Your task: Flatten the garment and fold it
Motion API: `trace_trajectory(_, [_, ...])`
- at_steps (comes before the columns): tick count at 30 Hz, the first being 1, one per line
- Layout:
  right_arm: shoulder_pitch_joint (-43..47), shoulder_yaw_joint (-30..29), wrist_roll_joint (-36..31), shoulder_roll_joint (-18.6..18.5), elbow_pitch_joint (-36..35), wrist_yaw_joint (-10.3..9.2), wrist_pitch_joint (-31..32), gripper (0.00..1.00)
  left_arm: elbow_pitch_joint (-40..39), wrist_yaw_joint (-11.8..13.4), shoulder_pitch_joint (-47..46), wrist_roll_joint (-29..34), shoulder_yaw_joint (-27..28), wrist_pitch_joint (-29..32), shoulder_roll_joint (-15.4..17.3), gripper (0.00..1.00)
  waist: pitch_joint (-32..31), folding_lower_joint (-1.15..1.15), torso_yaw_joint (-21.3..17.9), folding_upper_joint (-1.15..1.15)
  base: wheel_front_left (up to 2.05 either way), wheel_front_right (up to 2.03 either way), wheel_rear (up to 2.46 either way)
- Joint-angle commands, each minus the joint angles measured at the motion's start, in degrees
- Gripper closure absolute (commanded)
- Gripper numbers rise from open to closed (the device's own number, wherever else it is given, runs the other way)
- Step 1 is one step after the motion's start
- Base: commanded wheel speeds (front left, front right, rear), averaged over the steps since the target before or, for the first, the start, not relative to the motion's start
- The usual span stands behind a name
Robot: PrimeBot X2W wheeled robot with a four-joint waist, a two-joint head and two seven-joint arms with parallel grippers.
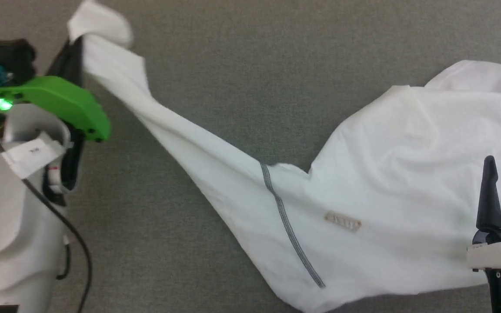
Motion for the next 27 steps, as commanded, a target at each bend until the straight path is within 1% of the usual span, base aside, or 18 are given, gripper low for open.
trace_trajectory(1, [-1.18, -0.24, -0.21, -0.03, -0.01, -0.09, -0.42, 0.0, 1.21, 1.72, -0.31, 1.15, 0.94, -0.04, 1.13, 1.0, 1.93, 0.0, -1.04, 0.0, 0.0, 0.0, 0.0])
trace_trajectory(4, [-1.85, -0.62, -0.43, -0.03, 0.39, -0.09, -0.73, 0.0, 4.72, 6.48, 0.99, 3.78, 3.01, 1.02, 3.6, 1.0, 2.84, 0.0, -1.41, 0.0, 0.0, 0.0, 0.0])
trace_trajectory(6, [-1.92, -0.77, -0.52, -0.03, 0.6, -0.09, -0.82, 0.0, 6.0, 8.27, 2.16, 3.63, 4.0, 1.87, 3.71, 1.0, 3.12, 0.0, -1.34, 0.0, 0.0, 0.0, 0.0])
trace_trajectory(7, [-1.84, -0.82, -0.56, -0.03, 0.67, -0.09, -0.73, 0.0, 6.39, 8.6, 3.06, 3.38, 3.96, 2.72, 3.54, 1.0, 3.21, 0.0, -1.14, 0.0, 0.0, 0.0, 0.0])
trace_trajectory(9, [-1.77, -0.73, -0.69, -0.03, 0.78, -0.09, -0.58, 0.0, 6.34, 8.82, 4.16, 3.04, 4.09, 1.93, 3.07, 1.0, 3.21, 0.0, -0.64, 0.0, 0.0, 0.0, 0.0])
trace_trajectory(13, [-1.9, -0.31, -1.26, -0.03, 0.63, -0.09, -0.11, 0.0, 7.02, 8.78, 4.96, 2.69, 4.4, -1.63, 2.1, 1.0, 2.33, 0.0, 0.63, 0.0, 0.0, 0.0, 0.0])
trace_trajectory(14, [-1.96, -0.29, -1.53, -0.03, 0.7, -0.09, 0.04, 0.0, 7.56, 8.58, 5.0, 1.95, 4.58, -2.19, 1.39, 0.97, 1.84, 0.0, 1.0, 0.0, 0.0, 0.0, 0.0])
trace_trajectory(15, [-2.0, -0.27, -1.77, -0.03, 0.72, -0.09, 0.19, 0.0, 7.85, 8.34, 5.0, 1.39, 4.7, -2.65, 0.9, 0.71, 1.45, 0.0, 1.24, 0.0, 0.0, 0.0, 0.0])
trace_trajectory(16, [-1.94, -0.22, -2.01, -0.03, 0.53, -0.09, 0.42, 0.0, 8.08, 7.79, 5.0, 1.06, 4.53, -3.17, 0.62, 0.0, 0.88, 0.0, 1.5, 0.0, 0.0, 0.0, 0.0])
trace_trajectory(18, [-1.64, -0.22, -2.39, -0.03, 0.15, -0.09, 0.9, 0.0, 7.59, 6.79, 4.91, -0.59, 5.05, -4.64, -0.51, 0.0, -0.44, 0.0, 1.92, 0.0, 0.0, 0.0, 0.0])
trace_trajectory(21, [-0.93, -0.18, -2.76, -0.03, -0.43, -0.09, 1.64, 0.0, 4.16, 5.26, 5.65, -1.8, 5.84, -8.98, -1.43, 0.0, -2.29, 0.0, 2.13, 0.0, 0.0, 0.0, 0.0])
trace_trajectory(23, [-0.31, -0.25, -2.82, -0.03, -0.45, -0.09, 1.97, 0.0, -0.8, 4.08, 7.67, -1.72, 5.52, -13.14, -2.32, 0.0, -3.66, 0.0, 2.21, 0.0, 0.0, 0.0, 0.0])
trace_trajectory(27, [1.06, -0.04, -2.5, -0.03, -0.48, -0.09, 2.13, 0.0, -11.27, 3.12, 15.1, -0.79, 4.16, -21.63, -5.21, 0.0, -5.37, 0.0, 2.31, 0.0, 0.0, 0.0, 0.0])
